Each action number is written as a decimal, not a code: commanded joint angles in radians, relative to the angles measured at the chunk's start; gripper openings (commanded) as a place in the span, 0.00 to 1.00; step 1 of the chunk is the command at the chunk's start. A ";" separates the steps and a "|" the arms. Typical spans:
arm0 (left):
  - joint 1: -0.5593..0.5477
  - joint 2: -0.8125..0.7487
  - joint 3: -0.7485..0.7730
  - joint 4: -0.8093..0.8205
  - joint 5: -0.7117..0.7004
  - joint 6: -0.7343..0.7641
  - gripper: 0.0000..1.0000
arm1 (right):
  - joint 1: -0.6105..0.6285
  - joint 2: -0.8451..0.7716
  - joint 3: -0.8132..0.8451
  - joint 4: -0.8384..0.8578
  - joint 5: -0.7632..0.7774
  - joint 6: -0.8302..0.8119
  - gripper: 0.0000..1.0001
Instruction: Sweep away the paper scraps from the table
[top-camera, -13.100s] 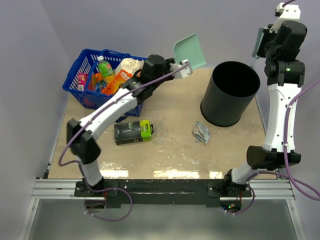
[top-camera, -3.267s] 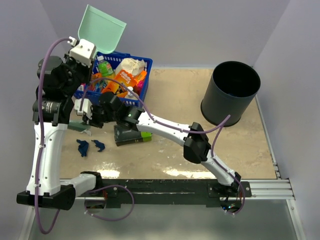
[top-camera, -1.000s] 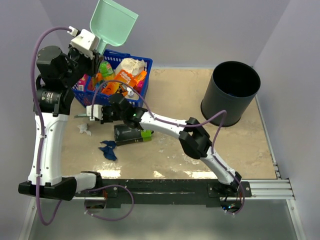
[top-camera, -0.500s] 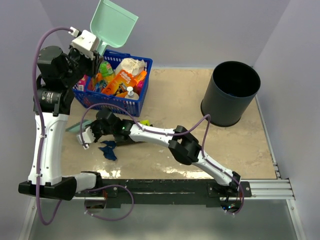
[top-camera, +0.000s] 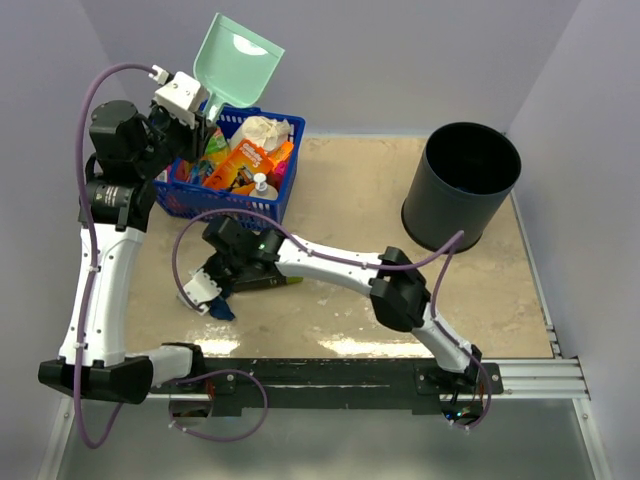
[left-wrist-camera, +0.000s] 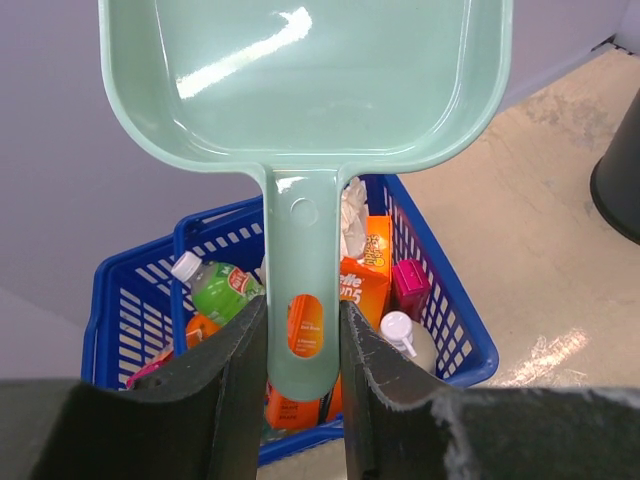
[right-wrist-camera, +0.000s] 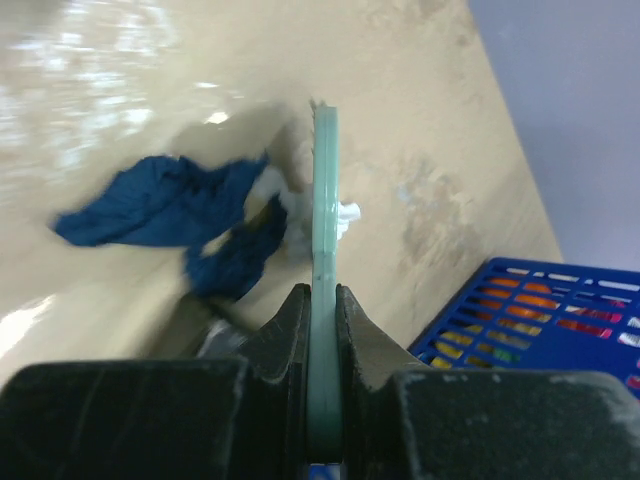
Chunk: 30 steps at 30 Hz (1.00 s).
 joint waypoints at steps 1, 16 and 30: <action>0.005 -0.033 -0.032 0.116 0.064 -0.054 0.00 | 0.020 -0.131 -0.051 -0.250 -0.060 0.019 0.00; 0.005 0.043 0.040 0.121 0.100 -0.071 0.00 | 0.009 -0.252 -0.119 -0.087 -0.112 0.228 0.00; 0.005 0.070 0.079 0.099 0.118 -0.060 0.00 | 0.009 -0.198 -0.137 -0.233 -0.182 0.052 0.00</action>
